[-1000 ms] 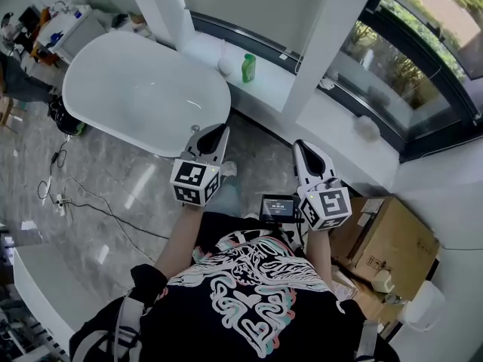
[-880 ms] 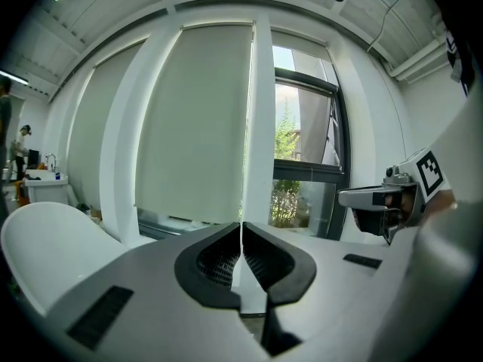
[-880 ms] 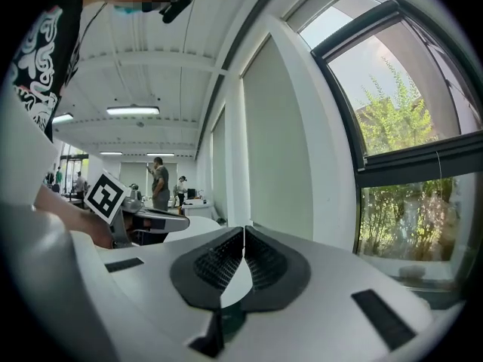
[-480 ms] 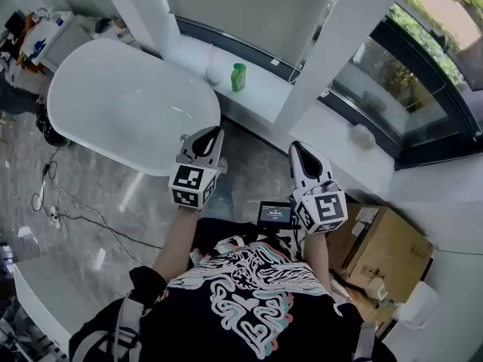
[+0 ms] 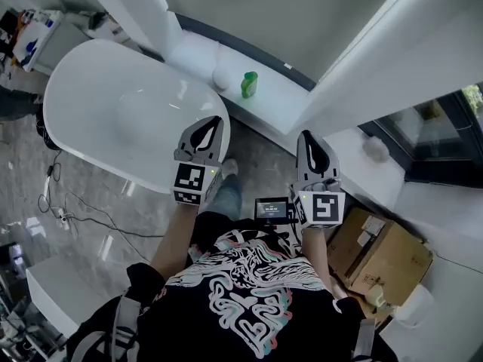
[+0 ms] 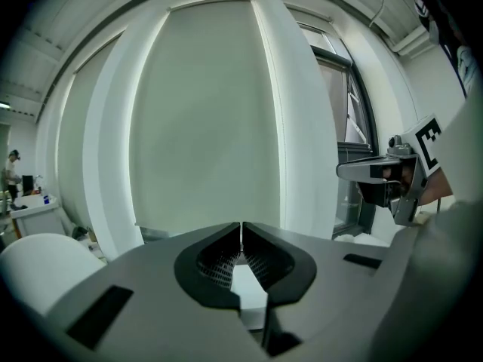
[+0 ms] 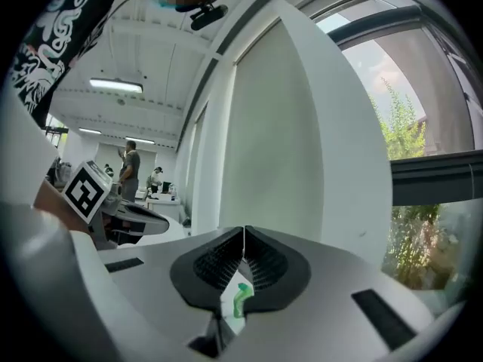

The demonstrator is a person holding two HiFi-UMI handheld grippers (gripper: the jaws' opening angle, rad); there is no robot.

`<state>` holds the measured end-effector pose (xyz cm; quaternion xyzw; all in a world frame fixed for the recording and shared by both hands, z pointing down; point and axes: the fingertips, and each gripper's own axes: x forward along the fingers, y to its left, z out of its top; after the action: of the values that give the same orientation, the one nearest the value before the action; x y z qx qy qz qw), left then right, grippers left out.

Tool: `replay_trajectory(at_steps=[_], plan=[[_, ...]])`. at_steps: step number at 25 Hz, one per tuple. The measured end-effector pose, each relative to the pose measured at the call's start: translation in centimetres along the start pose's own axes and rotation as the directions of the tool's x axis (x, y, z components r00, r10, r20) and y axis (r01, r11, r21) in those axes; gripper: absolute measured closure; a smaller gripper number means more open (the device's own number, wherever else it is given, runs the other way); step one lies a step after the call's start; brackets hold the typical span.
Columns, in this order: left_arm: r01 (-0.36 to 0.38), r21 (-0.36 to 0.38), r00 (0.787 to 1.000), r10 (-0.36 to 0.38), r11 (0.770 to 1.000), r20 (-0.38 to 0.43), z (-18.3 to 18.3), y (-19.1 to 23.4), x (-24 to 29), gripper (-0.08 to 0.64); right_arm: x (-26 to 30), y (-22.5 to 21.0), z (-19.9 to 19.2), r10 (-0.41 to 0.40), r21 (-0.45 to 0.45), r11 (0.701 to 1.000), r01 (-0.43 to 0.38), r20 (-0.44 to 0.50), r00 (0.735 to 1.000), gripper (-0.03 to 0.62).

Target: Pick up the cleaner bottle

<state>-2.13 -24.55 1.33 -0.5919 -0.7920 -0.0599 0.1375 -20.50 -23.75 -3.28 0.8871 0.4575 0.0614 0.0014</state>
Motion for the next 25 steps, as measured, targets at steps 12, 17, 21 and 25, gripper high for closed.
replay_trajectory(at_steps=[12,17,21,25], plan=[[0.019,0.019,1.0,-0.019,1.0,0.006,2.6,9.2,8.1,0.535,12.2,-0.1,-0.5,0.007,-0.021,1.0,-0.009,-0.106,0.994,0.563],[0.066,-0.004,0.998,-0.066,0.998,-0.006,1.6,11.5,10.6,0.535,15.4,0.0,-1.4,-0.028,-0.071,0.997,0.018,-0.141,0.99,0.564],[0.108,-0.012,0.994,-0.108,0.994,-0.021,0.6,12.6,13.0,0.535,17.7,0.0,-3.3,-0.046,-0.114,0.993,0.025,-0.188,0.981,0.563],[0.117,-0.031,0.992,-0.118,0.993,-0.041,-0.7,14.6,15.7,0.535,20.8,0.2,-4.9,-0.027,-0.042,0.999,0.019,-0.2,0.979,0.563]])
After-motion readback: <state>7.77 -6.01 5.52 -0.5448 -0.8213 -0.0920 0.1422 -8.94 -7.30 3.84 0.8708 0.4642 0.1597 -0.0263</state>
